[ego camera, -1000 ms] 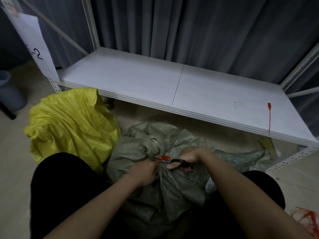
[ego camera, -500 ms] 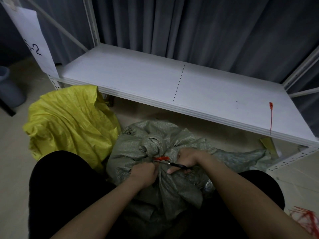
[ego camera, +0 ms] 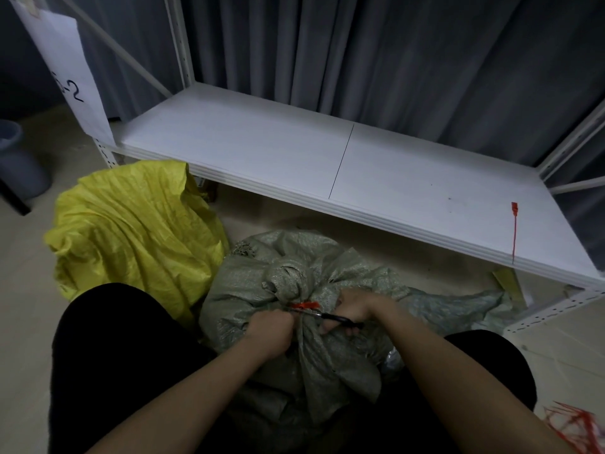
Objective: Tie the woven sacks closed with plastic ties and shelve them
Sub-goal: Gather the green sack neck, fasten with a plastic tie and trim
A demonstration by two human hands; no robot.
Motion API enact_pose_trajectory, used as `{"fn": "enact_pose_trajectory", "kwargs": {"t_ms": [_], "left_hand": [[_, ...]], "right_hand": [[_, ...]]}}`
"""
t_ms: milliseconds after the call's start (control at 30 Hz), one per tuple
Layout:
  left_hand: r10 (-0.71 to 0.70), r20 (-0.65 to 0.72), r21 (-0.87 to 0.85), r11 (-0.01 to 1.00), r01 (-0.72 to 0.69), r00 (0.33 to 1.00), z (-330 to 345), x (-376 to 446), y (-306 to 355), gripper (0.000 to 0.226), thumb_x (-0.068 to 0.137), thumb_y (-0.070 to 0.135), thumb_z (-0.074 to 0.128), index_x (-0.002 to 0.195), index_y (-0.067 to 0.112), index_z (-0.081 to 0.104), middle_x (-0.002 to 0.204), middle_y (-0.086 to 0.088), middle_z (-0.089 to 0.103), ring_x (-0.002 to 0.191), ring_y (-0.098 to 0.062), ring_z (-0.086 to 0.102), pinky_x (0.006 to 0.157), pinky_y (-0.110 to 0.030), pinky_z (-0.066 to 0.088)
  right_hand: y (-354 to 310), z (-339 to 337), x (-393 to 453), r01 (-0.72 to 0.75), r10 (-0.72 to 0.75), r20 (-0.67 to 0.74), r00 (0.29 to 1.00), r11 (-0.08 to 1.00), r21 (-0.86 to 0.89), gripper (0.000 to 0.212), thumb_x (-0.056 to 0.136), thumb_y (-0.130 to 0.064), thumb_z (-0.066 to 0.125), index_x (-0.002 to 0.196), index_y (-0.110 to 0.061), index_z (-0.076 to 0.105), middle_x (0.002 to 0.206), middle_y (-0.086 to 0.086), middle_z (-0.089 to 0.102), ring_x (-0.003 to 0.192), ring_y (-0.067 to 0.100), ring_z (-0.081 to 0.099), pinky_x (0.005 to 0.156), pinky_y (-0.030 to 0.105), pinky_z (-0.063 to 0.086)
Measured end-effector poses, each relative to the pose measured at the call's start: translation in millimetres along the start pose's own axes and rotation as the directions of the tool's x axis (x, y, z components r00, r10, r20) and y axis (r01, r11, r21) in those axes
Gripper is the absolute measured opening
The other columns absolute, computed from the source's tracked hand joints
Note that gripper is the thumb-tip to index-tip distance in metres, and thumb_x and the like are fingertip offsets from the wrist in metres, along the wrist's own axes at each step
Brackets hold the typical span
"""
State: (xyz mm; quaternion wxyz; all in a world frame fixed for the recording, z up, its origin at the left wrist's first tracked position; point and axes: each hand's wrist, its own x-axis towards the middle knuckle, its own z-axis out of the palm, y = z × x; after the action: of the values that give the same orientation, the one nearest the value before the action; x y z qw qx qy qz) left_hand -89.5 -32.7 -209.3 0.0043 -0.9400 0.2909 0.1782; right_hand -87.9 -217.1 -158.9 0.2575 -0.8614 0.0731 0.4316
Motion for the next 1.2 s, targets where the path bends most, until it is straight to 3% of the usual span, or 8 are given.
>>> {"fn": "enact_pose_trajectory", "kwargs": {"t_ms": [233,533,667,800,933,1033,1100,1200], "left_hand": [[0.079,0.007,0.166,0.983,-0.079,0.997,-9,-11,5,0.028,0.095,0.021,0.044,0.118,0.011,0.057,0.119,-0.012,0.063,0.111,-0.029,0.060,0.087,-0.034,0.045],[0.118,-0.011,0.175,0.978,-0.115,0.993,-8,-14,1,0.028,0.095,0.017,0.041,0.117,0.011,0.059,0.117,-0.012,0.064,0.109,-0.030,0.060,0.087,-0.035,0.046],[0.130,-0.005,0.200,0.972,-0.127,0.991,-9,-14,1,0.027,0.096,0.019,0.042,0.116,0.010,0.058,0.118,-0.011,0.063,0.110,-0.029,0.060,0.086,-0.035,0.045],[0.161,0.007,0.233,0.960,-0.158,0.987,-11,-14,1,0.028,0.096,0.014,0.039,0.117,0.008,0.057,0.120,-0.012,0.062,0.111,-0.030,0.059,0.087,-0.036,0.045],[0.170,0.024,0.234,0.957,-0.171,0.985,-11,-14,0,0.028,0.096,0.016,0.041,0.118,0.009,0.057,0.119,-0.012,0.063,0.111,-0.029,0.059,0.087,-0.036,0.045],[0.149,0.040,0.217,0.964,-0.154,0.988,-9,-14,2,0.028,0.094,0.021,0.044,0.115,0.009,0.058,0.118,-0.012,0.063,0.110,-0.030,0.059,0.087,-0.037,0.045],[0.123,0.039,0.200,0.971,-0.128,0.992,-8,-14,2,0.028,0.092,0.023,0.045,0.113,0.010,0.060,0.117,-0.012,0.064,0.109,-0.031,0.060,0.087,-0.036,0.046],[0.081,0.042,0.182,0.979,-0.087,0.996,-4,-12,2,0.030,0.091,0.023,0.045,0.113,0.009,0.060,0.118,-0.013,0.063,0.110,-0.031,0.060,0.088,-0.036,0.046]], "right_hand": [[-2,-2,7,-0.094,0.081,0.264,0.961,0.995,0.038,0.039,0.092,-0.047,0.051,0.066,-0.018,0.046,0.053,-0.006,0.045,0.043,0.003,0.043,0.045,0.014,0.037],[-6,-10,18,-0.077,0.072,0.315,0.946,0.997,0.002,0.039,0.089,-0.057,0.046,0.089,-0.019,0.054,0.069,-0.001,0.045,0.055,0.007,0.048,0.050,0.016,0.042],[-3,-12,19,-0.135,0.112,0.366,0.924,0.990,0.037,0.063,0.066,-0.075,0.061,0.087,-0.016,0.055,0.064,-0.003,0.050,0.051,0.006,0.049,0.050,0.020,0.036],[-3,-11,19,-0.174,0.170,0.338,0.926,0.985,-0.021,0.059,0.071,-0.078,0.051,0.066,-0.020,0.049,0.059,-0.003,0.047,0.051,0.008,0.044,0.052,0.023,0.026],[-9,-9,15,-0.139,0.138,0.325,0.936,0.990,-0.020,0.047,0.088,-0.060,0.046,0.066,-0.018,0.047,0.052,-0.006,0.046,0.041,0.004,0.043,0.047,0.020,0.032],[-16,-6,14,-0.084,0.116,0.326,0.938,0.990,-0.109,0.040,0.092,-0.051,0.047,0.071,-0.018,0.047,0.060,-0.002,0.041,0.047,0.006,0.040,0.047,0.017,0.033],[-19,-4,14,-0.062,0.112,0.307,0.945,0.984,-0.168,0.038,0.088,-0.054,0.053,0.076,-0.018,0.051,0.064,0.000,0.043,0.052,0.009,0.040,0.049,0.019,0.035],[-17,-2,19,-0.038,0.065,0.142,0.988,0.983,-0.181,0.048,0.068,-0.059,0.073,0.083,-0.015,0.060,0.066,0.003,0.057,0.054,0.014,0.052,0.053,0.024,0.045]]}}
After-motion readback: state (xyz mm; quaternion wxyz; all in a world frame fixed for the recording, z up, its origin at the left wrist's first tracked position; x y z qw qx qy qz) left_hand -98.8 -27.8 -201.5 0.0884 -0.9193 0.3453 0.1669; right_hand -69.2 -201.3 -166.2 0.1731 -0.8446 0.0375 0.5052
